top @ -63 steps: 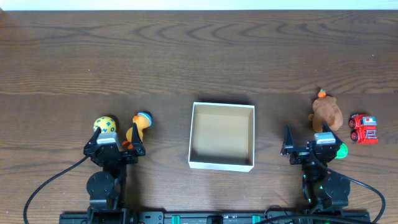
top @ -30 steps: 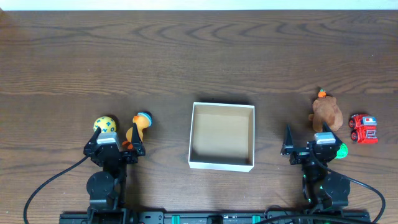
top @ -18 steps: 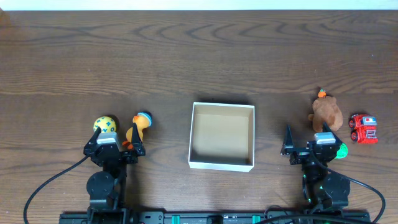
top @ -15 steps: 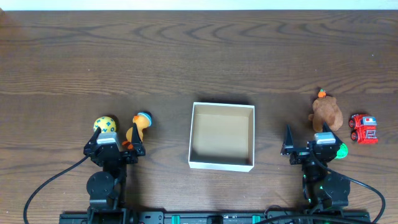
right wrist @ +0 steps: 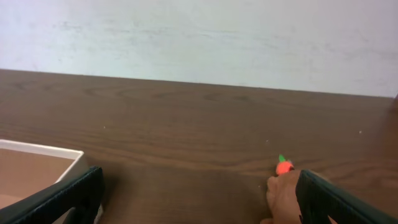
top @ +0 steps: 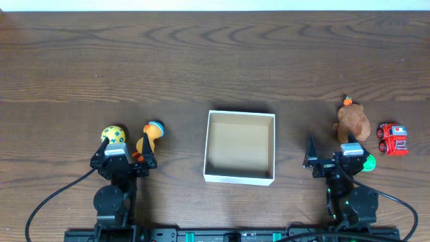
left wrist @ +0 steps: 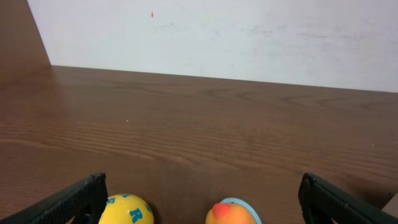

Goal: Pack container

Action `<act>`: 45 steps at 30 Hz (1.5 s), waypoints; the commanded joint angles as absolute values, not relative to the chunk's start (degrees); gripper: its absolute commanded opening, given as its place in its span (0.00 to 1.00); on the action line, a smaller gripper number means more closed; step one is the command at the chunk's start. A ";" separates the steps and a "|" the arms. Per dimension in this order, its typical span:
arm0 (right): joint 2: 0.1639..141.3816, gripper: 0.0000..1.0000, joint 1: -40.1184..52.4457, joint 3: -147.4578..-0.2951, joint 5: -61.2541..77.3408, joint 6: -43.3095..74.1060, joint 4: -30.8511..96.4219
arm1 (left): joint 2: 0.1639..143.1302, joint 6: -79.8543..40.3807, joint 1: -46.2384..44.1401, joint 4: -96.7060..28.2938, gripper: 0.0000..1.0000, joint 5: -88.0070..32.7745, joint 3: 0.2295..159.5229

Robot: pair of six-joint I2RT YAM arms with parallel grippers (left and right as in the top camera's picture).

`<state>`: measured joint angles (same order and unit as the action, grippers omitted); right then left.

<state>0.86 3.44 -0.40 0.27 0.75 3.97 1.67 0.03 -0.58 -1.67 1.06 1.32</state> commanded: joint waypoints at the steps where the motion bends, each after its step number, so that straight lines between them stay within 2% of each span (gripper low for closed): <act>1: 2.00 0.99 3.16 -0.32 0.69 3.86 4.27 | 1.85 -0.69 -0.49 -3.62 0.98 2.39 0.25; 4: 3.84 0.99 3.05 -0.69 -0.67 4.82 4.58 | 2.22 -5.43 -0.49 -3.90 0.98 2.37 0.54; 9: 10.24 0.99 1.04 -6.83 -3.29 7.66 7.44 | 5.19 -6.31 -0.49 -4.75 0.98 2.42 4.62; 16: 29.76 0.99 -8.29 -26.87 -2.39 6.70 16.86 | 18.41 -6.33 -0.49 -11.03 0.98 4.58 19.14; 24: 57.32 0.99 -21.67 -56.82 6.24 -3.01 37.30 | 35.68 -6.33 -0.49 -20.56 0.98 5.19 36.12; 29: 73.95 0.99 -29.26 -73.91 10.13 -16.58 54.39 | 41.15 -6.33 -0.49 -22.59 0.98 5.17 39.88; 32: 81.34 0.99 -32.01 -79.66 10.11 -22.92 60.42 | 42.02 -6.31 -0.49 -21.78 0.98 5.19 40.01; 38: 90.70 0.99 -34.65 -80.73 8.25 -29.10 60.20 | 42.13 -6.31 -0.49 -20.69 0.98 5.19 40.01; 45: 99.11 0.99 -34.89 -80.73 1.76 -29.26 55.66 | 42.13 -6.28 -0.49 -20.67 0.98 5.21 40.01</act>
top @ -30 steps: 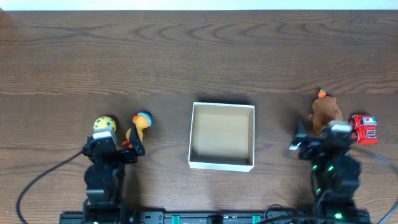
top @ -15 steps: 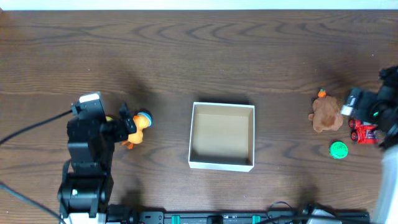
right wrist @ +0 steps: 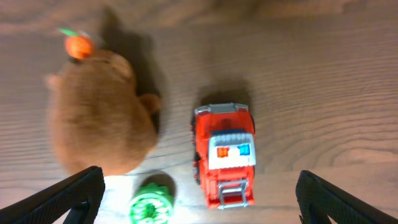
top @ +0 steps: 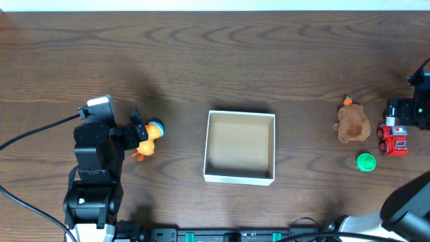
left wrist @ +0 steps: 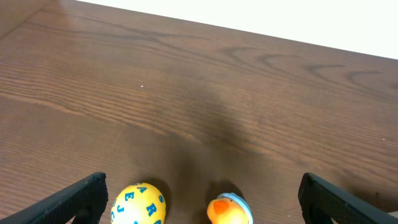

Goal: Pack container
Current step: 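Move the right gripper to the red toy truck and grasp it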

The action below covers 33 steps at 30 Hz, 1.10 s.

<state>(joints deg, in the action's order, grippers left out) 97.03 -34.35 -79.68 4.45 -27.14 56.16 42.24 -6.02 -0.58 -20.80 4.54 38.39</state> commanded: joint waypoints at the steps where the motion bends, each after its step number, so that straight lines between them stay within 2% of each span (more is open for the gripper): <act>1: 100.01 0.99 -34.96 -80.73 1.65 -29.28 55.40 | 42.13 -6.28 -0.49 -20.67 0.98 5.21 40.01; 10: 106.34 0.99 -36.86 -80.66 1.48 -29.36 54.98 | 42.13 -6.26 -0.49 -20.49 0.98 5.21 40.01; 14: 106.63 0.94 -38.35 -80.55 1.56 -28.84 54.33 | 42.15 -6.26 -0.49 -20.49 0.98 5.21 39.99; 25: 107.02 0.93 -39.75 -78.78 3.51 -27.68 52.18 | 42.17 -6.26 -0.49 -20.49 0.98 5.21 40.01; 30: 107.02 0.88 -39.72 -76.44 5.37 -26.59 50.17 | 42.17 -6.26 -0.49 -20.49 0.98 5.23 39.99; 33: 107.02 0.90 -39.68 -74.15 6.74 -26.59 48.21 | 42.17 -6.26 -0.49 -20.49 0.98 5.23 39.99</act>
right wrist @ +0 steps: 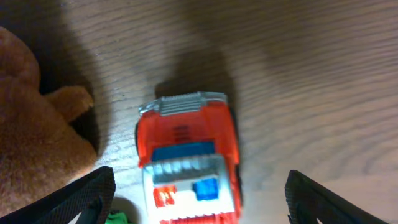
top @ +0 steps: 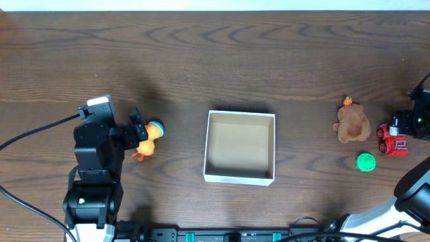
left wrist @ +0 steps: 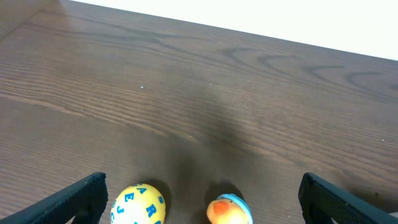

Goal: Pack container
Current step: 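Move the right gripper to the red toy truck and grasp it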

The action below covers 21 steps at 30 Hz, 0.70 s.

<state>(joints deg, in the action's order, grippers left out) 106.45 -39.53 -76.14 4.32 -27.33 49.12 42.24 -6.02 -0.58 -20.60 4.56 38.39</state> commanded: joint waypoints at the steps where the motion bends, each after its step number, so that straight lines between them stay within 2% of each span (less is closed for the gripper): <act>1: 107.02 0.90 -39.68 -73.60 6.72 -26.57 47.57 | 42.17 -6.26 -0.49 -20.49 0.98 5.21 40.01; 8: 107.02 0.87 -39.68 -72.82 6.72 -26.00 46.22 | 42.17 -6.26 -0.49 -20.51 0.98 5.23 39.99; 17: 106.72 0.76 -39.68 -73.58 6.72 -23.57 45.41 | 42.19 -6.26 -0.49 -20.51 0.98 5.21 39.99; 21: 106.69 0.64 -39.68 -73.89 6.72 -23.11 45.58 | 42.22 -6.26 -0.49 -20.51 0.98 5.21 39.99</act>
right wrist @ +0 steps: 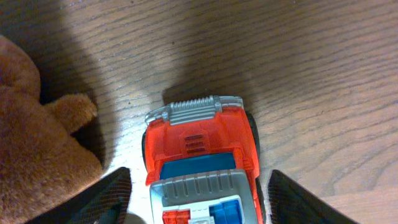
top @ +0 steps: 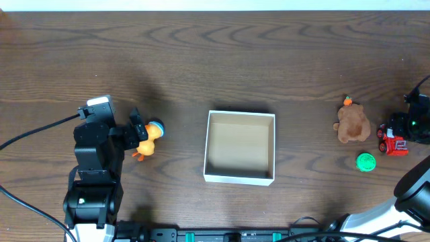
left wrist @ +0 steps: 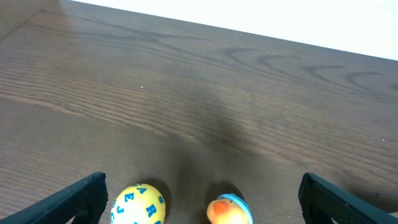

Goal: Pack container
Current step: 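Move the right gripper to the red toy truck and grasp it, then carry the red truck into the white box and release it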

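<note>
A white open box (top: pixel 239 178) sits mid-table with nothing in it. My left gripper (left wrist: pixel 202 200) hangs open above a yellow lettered ball (left wrist: pixel 139 205) and an orange duck (left wrist: pixel 229 210); the duck (top: pixel 148 138) shows overhead, while the ball is hidden under the arm. At the far right my right gripper (right wrist: pixel 200 196) is open and low over a red fire truck (right wrist: pixel 199 155), one finger on each side of it, not touching. The truck (top: pixel 393 140) lies beside a brown bear (top: pixel 352 124).
A small green ball (top: pixel 365 162) lies in front of the bear, which also shows close to the left finger (right wrist: pixel 37 143). The table's right edge is close to the truck. Cables trail from the arm bases along the front edge.
My right gripper has come lower over the fire truck and its fingers now stand closer to the truck's sides. The left arm and all the toys are where they were.
Both arms first sat folded at the front edge, grippers open. Then the left was raised over the yellow ball and duck, and the right was above the truck at the far right. The right was then lower, and now straddles the truck.
</note>
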Action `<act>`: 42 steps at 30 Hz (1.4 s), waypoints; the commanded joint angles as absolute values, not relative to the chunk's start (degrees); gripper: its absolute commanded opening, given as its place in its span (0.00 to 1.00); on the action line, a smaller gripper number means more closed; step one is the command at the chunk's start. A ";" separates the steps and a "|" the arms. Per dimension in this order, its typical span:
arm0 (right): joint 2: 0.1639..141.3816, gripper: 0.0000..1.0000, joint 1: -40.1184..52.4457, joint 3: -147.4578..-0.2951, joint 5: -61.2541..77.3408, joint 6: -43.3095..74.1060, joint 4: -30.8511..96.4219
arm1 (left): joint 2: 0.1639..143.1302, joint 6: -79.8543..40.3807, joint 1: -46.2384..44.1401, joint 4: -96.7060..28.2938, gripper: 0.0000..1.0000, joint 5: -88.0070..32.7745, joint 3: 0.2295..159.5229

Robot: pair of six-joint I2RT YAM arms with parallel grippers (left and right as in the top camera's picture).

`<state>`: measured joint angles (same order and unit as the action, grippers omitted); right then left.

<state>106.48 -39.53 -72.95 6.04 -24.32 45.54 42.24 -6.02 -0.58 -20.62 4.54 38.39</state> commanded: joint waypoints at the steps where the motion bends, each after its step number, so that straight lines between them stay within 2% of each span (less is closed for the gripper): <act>1: 106.69 0.62 -39.68 -73.89 6.72 -23.09 45.60 | 42.24 -6.26 -0.49 -20.51 0.98 5.21 39.99; 6: 106.69 0.59 -39.68 -73.89 6.72 -22.70 45.52 | 42.24 -6.26 -0.49 -20.51 0.98 5.21 39.99; 10: 106.69 0.51 -39.68 -74.02 6.72 -22.00 45.54 | 42.24 -6.26 -0.49 -20.51 0.98 5.21 39.99; 16: 106.28 0.47 -39.68 -74.52 6.72 -21.41 45.65 | 42.24 -6.26 -0.49 -20.51 0.98 5.21 39.99; 19: 105.75 0.38 -39.68 -74.65 6.74 -21.23 45.65 | 42.24 -6.26 -0.49 -20.51 0.98 5.21 39.99; 24: 104.68 0.32 -39.64 -74.83 7.62 -20.71 45.63 | 42.24 -6.26 -0.49 -20.51 0.98 5.21 39.99; 30: 100.20 0.11 -37.54 -75.16 7.81 -19.16 45.60 | 42.24 -6.28 -0.49 -20.51 0.98 5.21 39.99; 32: 97.51 0.01 -35.92 -75.48 8.01 -17.26 45.63 | 42.24 -6.28 -0.49 -20.51 0.98 5.21 39.99; 36: 90.67 0.01 -30.52 -76.09 8.12 -11.94 46.09 | 42.24 -6.28 -0.49 -20.53 0.98 5.21 39.99; 42: 79.11 0.01 -15.42 -76.12 8.40 -3.64 46.92 | 42.24 -6.31 -0.49 -20.53 0.98 5.19 39.99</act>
